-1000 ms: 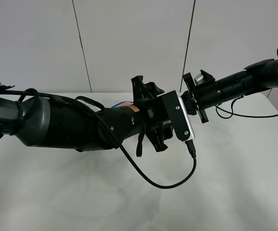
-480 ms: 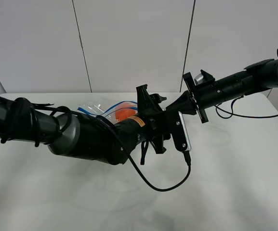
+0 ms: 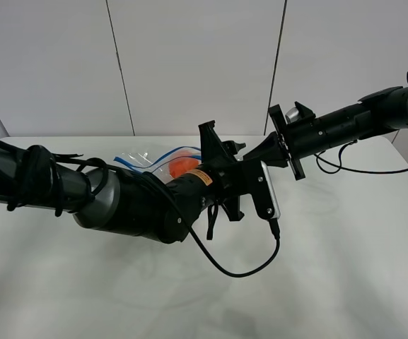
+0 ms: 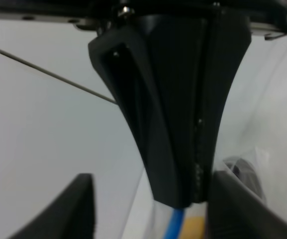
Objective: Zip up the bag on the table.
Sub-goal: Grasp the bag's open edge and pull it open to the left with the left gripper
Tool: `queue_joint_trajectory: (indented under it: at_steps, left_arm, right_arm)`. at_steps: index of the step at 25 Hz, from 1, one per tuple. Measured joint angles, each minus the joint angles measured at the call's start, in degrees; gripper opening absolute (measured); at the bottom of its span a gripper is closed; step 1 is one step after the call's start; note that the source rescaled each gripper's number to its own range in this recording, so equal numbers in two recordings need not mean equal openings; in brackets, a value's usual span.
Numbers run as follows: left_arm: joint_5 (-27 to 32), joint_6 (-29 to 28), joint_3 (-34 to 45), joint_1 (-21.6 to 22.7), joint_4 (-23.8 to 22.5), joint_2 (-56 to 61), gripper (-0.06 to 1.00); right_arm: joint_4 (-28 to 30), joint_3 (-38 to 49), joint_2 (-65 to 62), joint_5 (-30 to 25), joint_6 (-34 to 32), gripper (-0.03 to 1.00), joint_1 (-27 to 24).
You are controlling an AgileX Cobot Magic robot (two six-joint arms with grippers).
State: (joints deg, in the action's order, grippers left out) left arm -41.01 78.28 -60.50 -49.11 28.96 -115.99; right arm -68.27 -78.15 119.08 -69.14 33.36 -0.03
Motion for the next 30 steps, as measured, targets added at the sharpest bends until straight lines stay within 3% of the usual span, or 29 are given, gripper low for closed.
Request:
queue_joint_trajectory:
  at_steps: [3, 12, 17, 30]
  left_arm:
    - [0.1, 0.0, 0.4, 0.0, 0.9, -0.1, 0.32]
    - [0.4, 0.2, 0.6, 0.1, 1.4, -0.1, 0.26]
    - [0.4, 0.8, 0.6, 0.1, 1.5, -0.1, 0.07]
    - [0.4, 2.9, 0.6, 0.1, 1.7, -0.1, 0.05]
  right_arm:
    - [-0.3, 0.0, 0.0, 0.2, 0.0, 0.00, 0.0]
    - [-0.3, 0.0, 0.0, 0.2, 0.0, 0.00, 0.0]
    - [-0.5, 0.0, 0.0, 0.5, -0.2, 0.00, 0.0]
    - [-0.5, 0.0, 0.0, 0.6, -0.4, 0.00, 0.0]
